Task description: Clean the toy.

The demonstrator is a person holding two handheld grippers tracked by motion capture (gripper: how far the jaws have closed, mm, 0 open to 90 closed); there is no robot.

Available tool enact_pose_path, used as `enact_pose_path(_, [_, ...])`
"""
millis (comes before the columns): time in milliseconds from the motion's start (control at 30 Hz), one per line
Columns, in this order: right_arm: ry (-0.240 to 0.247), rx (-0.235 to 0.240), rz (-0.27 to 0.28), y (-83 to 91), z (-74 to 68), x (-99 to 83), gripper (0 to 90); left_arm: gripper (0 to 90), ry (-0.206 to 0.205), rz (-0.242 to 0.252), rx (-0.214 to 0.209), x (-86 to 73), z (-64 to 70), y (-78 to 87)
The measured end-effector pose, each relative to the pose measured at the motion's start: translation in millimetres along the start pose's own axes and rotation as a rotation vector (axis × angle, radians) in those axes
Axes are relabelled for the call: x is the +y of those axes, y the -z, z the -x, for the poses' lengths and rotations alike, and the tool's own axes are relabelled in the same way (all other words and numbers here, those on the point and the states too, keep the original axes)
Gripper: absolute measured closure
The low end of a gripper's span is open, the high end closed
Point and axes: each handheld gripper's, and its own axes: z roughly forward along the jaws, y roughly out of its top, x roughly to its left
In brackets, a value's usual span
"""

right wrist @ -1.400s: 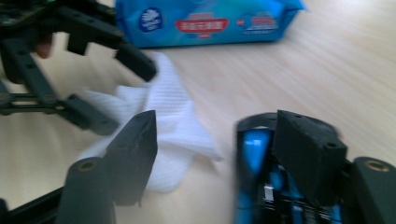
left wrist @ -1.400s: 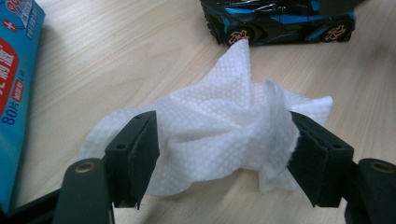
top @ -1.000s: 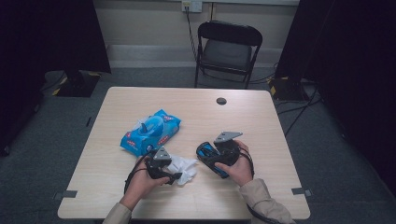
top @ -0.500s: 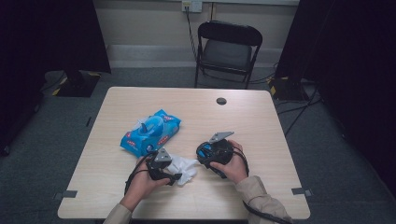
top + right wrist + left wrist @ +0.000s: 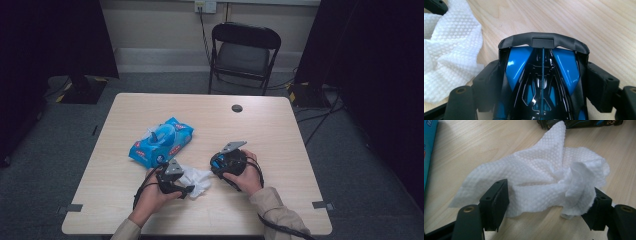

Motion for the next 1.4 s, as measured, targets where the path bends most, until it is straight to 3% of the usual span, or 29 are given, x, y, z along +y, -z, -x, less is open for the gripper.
enact_pose_path(367, [-0.023,-0.013,0.000,1.2,-2.2,-0.8,25.2,30.1,-0.002,0.008,0.010,-1.1,1.1,-0.3])
enact_pose_path(500, [-0.025,-0.016,0.000,1.4,-2.8,-0.9,25.3,34.8,0.002,0.010,0.006,-1.1,1.1,0.3])
enact_pose_path(1067, [-0.053,0.001,0.011,7.7,-0.8,-1.9,25.5,39.0,-0.009,0.008,0.002,-0.3,1.4,0.8])
enact_pose_path(1300, [-0.055,0.011,0.011,12.6,-0.4,-2.2,25.5,56.5,-0.008,0.018,-0.030,-0.7,2.3,1.9])
enact_pose_path(1400, [-0.065,0.018,0.014,15.3,0.2,-2.5,25.5,70.3,0.005,0.008,-0.053,-0.1,3.2,3.1])
